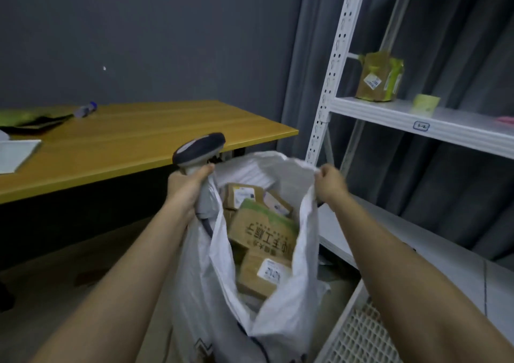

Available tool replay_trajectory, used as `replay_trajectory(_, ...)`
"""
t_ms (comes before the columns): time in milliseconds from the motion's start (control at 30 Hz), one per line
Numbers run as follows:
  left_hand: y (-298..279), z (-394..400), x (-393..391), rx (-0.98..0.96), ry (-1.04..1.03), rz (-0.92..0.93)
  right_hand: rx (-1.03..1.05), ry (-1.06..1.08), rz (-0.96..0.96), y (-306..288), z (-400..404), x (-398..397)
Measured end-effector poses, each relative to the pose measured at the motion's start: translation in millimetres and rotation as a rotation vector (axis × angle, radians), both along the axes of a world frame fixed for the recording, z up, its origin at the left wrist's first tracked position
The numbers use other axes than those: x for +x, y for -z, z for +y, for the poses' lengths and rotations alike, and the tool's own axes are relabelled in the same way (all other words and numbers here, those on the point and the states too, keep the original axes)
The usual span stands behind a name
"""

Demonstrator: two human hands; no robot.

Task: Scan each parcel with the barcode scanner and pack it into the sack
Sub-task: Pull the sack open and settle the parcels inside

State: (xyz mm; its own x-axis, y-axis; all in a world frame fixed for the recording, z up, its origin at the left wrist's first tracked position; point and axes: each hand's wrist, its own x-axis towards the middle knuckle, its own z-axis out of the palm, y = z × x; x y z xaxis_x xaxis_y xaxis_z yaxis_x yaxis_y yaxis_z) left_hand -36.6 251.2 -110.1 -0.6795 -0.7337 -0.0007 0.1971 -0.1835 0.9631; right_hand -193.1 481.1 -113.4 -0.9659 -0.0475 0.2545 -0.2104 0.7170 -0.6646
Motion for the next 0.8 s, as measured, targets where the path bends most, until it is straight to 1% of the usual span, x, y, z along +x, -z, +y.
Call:
replay_trajectory(33,3.7,2.8,1.8,0.012,0.004,-0.011,0.024,-0.005,-0.02,2.1,-1.9,1.9)
replay_trajectory(67,3.1,6.0,3.1,0.034,0.012,0.001,-0.023,-0.014,0.006,-1.8,-5.3,3.3)
replay_trajectory(133,-11.0,8.6,3.3,0.044,0.032,0.097,-0.287,-0.022,0.129,-25.4,-10.1,9.8)
replay_trajectory(167,-21.3,7.2,2.3,0.014,0.034,0.142,-0.409,-0.017,0.21,-42.7,-10.6,14.0)
replay_trajectory(200,-31.6,6.3,2.2,-0.012,0.035,0.172,-0.497,-0.014,0.281,-58.2,-8.9,16.8)
replay_trajectory(233,-37.2,3.2,2.5,-0.038,0.041,0.175,-0.522,-0.009,0.315,-66.1,-5.5,17.2)
replay_trajectory(300,-33.1,0.0,5.9,-0.05,0.068,0.127,-0.409,0.018,0.266,-59.4,4.1,16.8)
replay_trajectory(367,-16.0,0.6,10.6,-0.03,0.08,0.057,-0.261,0.034,0.113,-36.5,13.7,14.4)
replay_trajectory(400,-7.2,3.1,13.8,-0.018,0.075,0.025,-0.219,0.037,0.019,-24.9,17.7,17.2)
replay_trajectory(500,5.4,10.4,18.7,0.003,0.075,0.017,-0.26,-0.017,-0.246,5.7,25.2,27.3)
replay_trajectory(567,6.3,15.9,22.5,-0.007,0.073,0.011,-0.316,-0.034,-0.34,22.5,26.1,43.5)
replay_trajectory(600,6.7,17.9,23.9,-0.013,0.076,0.012,-0.285,-0.044,-0.361,27.1,25.6,49.6)
replay_trajectory(633,6.8,20.1,25.9,-0.017,0.081,0.013,-0.226,-0.058,-0.391,30.7,25.0,55.7)
replay_trajectory(733,8.1,23.8,32.7,-0.012,0.079,0.013,0.107,-0.061,-0.513,45.4,33.0,68.4)
replay_trajectory(767,8.6,23.9,34.9,-0.01,0.077,0.013,0.171,-0.034,-0.543,51.8,38.0,74.1)
replay_trajectory(800,8.3,24.4,37.6,-0.005,0.074,0.016,0.258,0.035,-0.453,59.5,42.4,76.4)
